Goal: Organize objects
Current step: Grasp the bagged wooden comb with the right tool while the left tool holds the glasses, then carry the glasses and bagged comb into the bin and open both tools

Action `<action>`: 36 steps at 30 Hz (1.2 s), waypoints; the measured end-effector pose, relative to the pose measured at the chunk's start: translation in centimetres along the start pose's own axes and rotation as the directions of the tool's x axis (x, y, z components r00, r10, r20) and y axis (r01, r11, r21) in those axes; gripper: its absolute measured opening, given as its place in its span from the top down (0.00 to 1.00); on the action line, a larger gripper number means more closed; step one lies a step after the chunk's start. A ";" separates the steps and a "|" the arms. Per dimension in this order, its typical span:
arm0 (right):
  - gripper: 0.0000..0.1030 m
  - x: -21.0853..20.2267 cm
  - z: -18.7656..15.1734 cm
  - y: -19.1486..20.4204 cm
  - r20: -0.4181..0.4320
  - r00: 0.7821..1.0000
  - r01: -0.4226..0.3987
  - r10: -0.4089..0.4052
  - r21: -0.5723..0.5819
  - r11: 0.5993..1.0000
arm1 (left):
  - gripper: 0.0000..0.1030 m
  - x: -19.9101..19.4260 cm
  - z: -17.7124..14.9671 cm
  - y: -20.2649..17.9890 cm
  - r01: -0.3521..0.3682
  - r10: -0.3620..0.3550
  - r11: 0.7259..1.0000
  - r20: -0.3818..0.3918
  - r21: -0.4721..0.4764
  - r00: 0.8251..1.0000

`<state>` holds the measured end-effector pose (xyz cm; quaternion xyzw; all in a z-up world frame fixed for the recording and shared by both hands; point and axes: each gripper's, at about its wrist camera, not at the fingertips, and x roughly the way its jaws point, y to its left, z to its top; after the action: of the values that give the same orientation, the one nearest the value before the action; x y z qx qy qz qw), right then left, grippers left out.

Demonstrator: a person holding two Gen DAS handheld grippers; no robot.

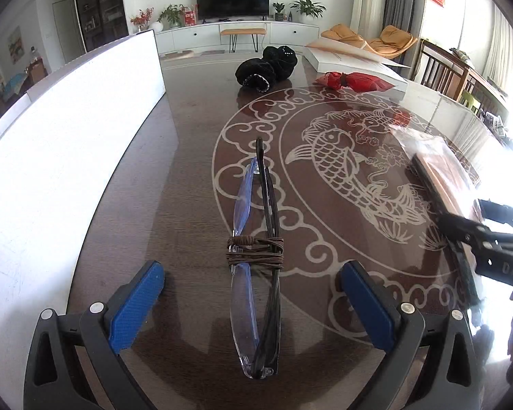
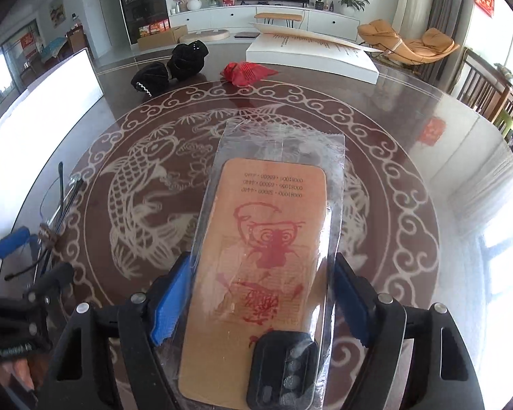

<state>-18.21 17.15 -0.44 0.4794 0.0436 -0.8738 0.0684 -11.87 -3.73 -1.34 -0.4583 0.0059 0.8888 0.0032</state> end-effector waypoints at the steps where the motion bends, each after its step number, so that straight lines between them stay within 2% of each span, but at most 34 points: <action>1: 0.24 -0.8 -1.4 -0.4 0.011 1.000 -0.001 0.001 -0.001 1.000 | 0.00 0.0 0.0 0.0 0.000 0.000 1.000 0.000 0.000 1.000; 5: 0.22 -2.9 -5.3 -2.0 0.048 0.999 0.007 -0.007 0.011 1.000 | 0.00 0.0 0.0 0.0 0.000 0.000 1.000 0.000 0.000 1.000; 8: 0.11 -3.7 -6.7 -2.3 0.059 0.998 0.012 -0.014 0.022 1.000 | 0.00 0.0 0.0 0.0 0.000 0.000 1.000 0.000 0.000 1.000; 12: 0.08 -3.4 -6.6 -2.4 0.062 0.998 0.015 -0.017 0.030 0.999 | 0.00 0.0 0.0 0.0 0.000 0.000 1.000 0.000 0.000 1.000; 16: 0.01 -3.1 -6.5 -2.6 0.054 0.998 0.032 -0.035 0.053 0.998 | 0.00 0.0 0.0 0.0 0.001 -0.001 1.000 0.000 0.000 1.000; 36: 0.00 -3.1 -6.5 -2.7 0.054 0.998 0.035 -0.038 0.054 0.998 | 0.00 0.1 0.0 0.0 0.001 -0.001 1.000 0.000 0.000 1.000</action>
<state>-11.54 20.94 -1.27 0.4561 0.0274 -0.8885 0.0410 -11.90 -3.71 -1.39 -0.4582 0.0058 0.8888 0.0038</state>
